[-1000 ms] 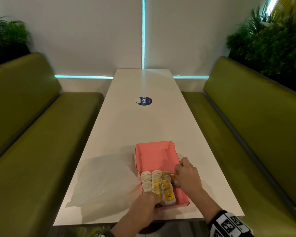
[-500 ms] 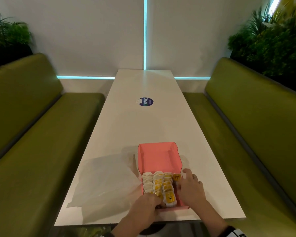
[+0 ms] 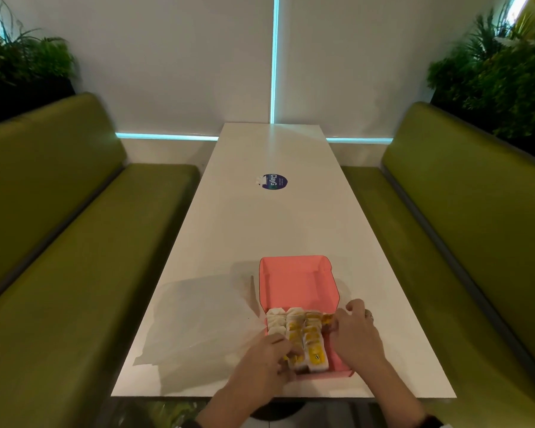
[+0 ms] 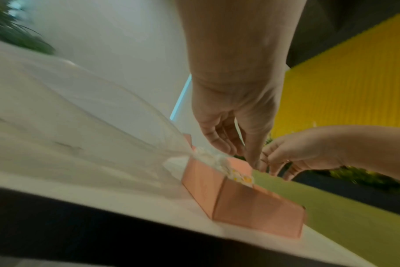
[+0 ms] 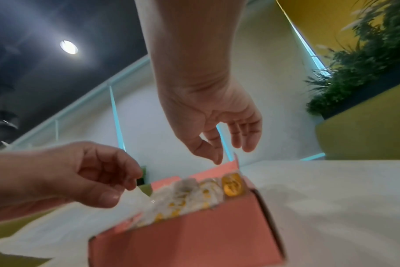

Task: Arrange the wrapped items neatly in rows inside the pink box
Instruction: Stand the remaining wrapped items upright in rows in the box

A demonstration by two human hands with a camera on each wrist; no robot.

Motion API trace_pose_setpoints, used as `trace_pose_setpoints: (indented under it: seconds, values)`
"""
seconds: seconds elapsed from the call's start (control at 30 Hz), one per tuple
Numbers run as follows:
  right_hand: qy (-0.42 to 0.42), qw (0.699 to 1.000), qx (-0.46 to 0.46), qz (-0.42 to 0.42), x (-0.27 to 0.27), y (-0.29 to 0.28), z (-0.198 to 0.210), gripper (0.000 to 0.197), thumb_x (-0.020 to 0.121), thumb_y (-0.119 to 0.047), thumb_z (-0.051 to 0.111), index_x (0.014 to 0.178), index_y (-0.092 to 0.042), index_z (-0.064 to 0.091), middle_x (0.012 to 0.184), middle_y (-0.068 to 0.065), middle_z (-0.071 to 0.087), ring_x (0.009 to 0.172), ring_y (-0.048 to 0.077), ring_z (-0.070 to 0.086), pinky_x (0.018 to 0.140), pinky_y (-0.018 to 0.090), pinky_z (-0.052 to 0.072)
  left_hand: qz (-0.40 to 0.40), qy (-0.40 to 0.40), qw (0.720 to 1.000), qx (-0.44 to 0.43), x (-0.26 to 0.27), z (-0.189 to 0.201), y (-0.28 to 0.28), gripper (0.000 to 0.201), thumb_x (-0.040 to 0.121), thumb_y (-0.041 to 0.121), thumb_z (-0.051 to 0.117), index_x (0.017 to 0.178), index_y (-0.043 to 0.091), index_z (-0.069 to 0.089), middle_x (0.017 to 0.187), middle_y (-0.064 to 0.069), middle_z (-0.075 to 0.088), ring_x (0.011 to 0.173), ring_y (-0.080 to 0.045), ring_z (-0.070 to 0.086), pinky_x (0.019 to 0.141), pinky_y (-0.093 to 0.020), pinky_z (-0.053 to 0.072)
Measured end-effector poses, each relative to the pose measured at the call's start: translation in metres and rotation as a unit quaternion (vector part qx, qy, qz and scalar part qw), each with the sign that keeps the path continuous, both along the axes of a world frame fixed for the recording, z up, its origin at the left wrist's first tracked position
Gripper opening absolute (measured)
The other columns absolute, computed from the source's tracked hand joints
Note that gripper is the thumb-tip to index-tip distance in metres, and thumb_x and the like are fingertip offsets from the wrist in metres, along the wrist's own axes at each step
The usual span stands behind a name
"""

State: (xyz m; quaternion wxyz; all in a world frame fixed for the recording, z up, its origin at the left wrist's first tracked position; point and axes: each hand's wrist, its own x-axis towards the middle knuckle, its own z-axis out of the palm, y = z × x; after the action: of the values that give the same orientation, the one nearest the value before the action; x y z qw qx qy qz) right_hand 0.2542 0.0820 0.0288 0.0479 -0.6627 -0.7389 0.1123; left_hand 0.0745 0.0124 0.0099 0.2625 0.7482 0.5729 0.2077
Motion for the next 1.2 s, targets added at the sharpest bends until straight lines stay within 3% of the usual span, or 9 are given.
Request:
trace_pose_setpoints:
  seconds: [0.07, 0.17, 0.3, 0.43, 0.57, 0.77, 0.87, 0.97, 1.2]
  values:
    - [0.007, 0.999, 0.031, 0.020, -0.010, -0.005, 0.016, 0.021, 0.094, -0.022, 0.041, 0.109, -0.017, 0.055, 0.122, 0.003, 0.039, 0.107, 0.017, 0.046, 0.087, 0.024, 0.046, 0.052, -0.042, 0.996, 0.058, -0.018, 0.004, -0.003, 0.028, 0.075, 0.014, 0.073, 0.097, 0.030, 0.067, 0.097, 0.026, 0.048, 0.090, 0.002, 0.045, 0.082, -0.014, 0.041]
    - [0.057, 0.990, 0.017, 0.128, -0.031, -0.012, 0.031, 0.016, 0.089, -0.017, 0.048, 0.102, -0.018, 0.057, 0.111, -0.003, 0.041, 0.102, 0.014, 0.046, 0.086, 0.023, 0.043, 0.143, -0.001, 0.972, 0.188, -0.055, 0.009, -0.012, 0.040, 0.054, -0.001, 0.083, 0.072, 0.030, 0.066, 0.091, 0.018, 0.053, 0.088, -0.002, 0.045, 0.077, -0.018, 0.039]
    - [0.160, 0.935, -0.085, 0.304, -0.069, -0.023, 0.036, 0.023, 0.084, -0.005, 0.045, 0.096, -0.012, 0.063, 0.099, -0.004, 0.054, 0.096, 0.012, 0.050, 0.084, 0.021, 0.039, 0.264, 0.136, 0.952, 0.067, -0.100, 0.009, -0.031, 0.033, 0.050, 0.017, 0.085, 0.061, 0.041, 0.066, 0.127, 0.006, 0.055, 0.119, -0.024, 0.044, 0.090, -0.056, 0.034]
    - [0.142, 0.898, -0.151, 0.389, -0.114, -0.033, 0.018, 0.029, 0.088, -0.004, 0.041, 0.106, -0.009, 0.063, 0.115, 0.006, 0.059, 0.108, 0.017, 0.050, 0.096, 0.027, 0.036, 0.294, 0.193, 0.936, -0.014, -0.117, 0.002, -0.035, 0.019, 0.074, 0.031, 0.072, 0.089, 0.043, 0.073, 0.138, 0.015, 0.048, 0.135, -0.019, 0.034, 0.104, -0.058, 0.015]
    - [0.119, 0.913, -0.126, 0.370, -0.156, -0.025, 0.007, 0.027, 0.093, -0.006, 0.040, 0.110, -0.003, 0.061, 0.119, 0.013, 0.057, 0.111, 0.025, 0.051, 0.094, 0.029, 0.035, 0.284, 0.192, 0.937, 0.067, -0.125, 0.001, -0.027, 0.039, 0.056, 0.013, 0.087, 0.087, 0.032, 0.074, 0.095, 0.010, 0.071, 0.095, -0.022, 0.064, 0.080, -0.054, 0.041]
    - [0.067, 0.959, -0.037, 0.271, -0.188, -0.005, 0.001, 0.055, 0.085, 0.001, 0.041, 0.139, -0.008, 0.029, 0.125, 0.013, 0.052, 0.114, 0.030, 0.053, 0.106, 0.051, 0.033, 0.351, 0.216, 0.908, 0.080, -0.126, 0.024, -0.018, 0.064, 0.043, -0.003, 0.078, 0.101, 0.020, 0.069, 0.106, -0.010, 0.060, 0.075, -0.028, 0.057, 0.062, -0.036, 0.037]
    - [0.015, 0.976, -0.025, 0.216, -0.194, -0.001, 0.003, 0.058, 0.085, -0.001, 0.044, 0.140, -0.002, 0.026, 0.123, 0.014, 0.055, 0.115, 0.029, 0.053, 0.110, 0.047, 0.031, 0.357, 0.212, 0.910, 0.000, -0.117, 0.037, -0.014, 0.079, 0.071, 0.009, 0.065, 0.138, 0.034, 0.032, 0.149, -0.014, 0.021, 0.105, -0.029, 0.049, 0.070, -0.038, 0.044]
    - [-0.011, 0.976, -0.119, 0.183, -0.199, 0.005, 0.008, 0.037, 0.088, -0.004, 0.049, 0.124, -0.003, 0.048, 0.119, 0.014, 0.059, 0.111, 0.029, 0.057, 0.093, 0.038, 0.045, 0.288, 0.187, 0.938, -0.052, -0.112, 0.038, -0.012, 0.079, 0.088, 0.016, 0.051, 0.148, 0.030, 0.001, 0.157, -0.002, -0.007, 0.112, -0.022, 0.046, 0.070, -0.023, 0.041]
    - [-0.108, 0.928, -0.188, 0.302, -0.209, -0.014, 0.017, 0.045, 0.097, -0.016, 0.042, 0.139, -0.003, 0.032, 0.144, 0.020, 0.031, 0.133, 0.036, 0.032, 0.108, 0.047, 0.031, 0.179, 0.109, 0.978, -0.015, -0.111, 0.020, -0.019, 0.083, 0.079, -0.002, 0.052, 0.147, 0.025, 0.014, 0.146, 0.003, 0.026, 0.105, -0.014, 0.043, 0.078, -0.023, 0.048]
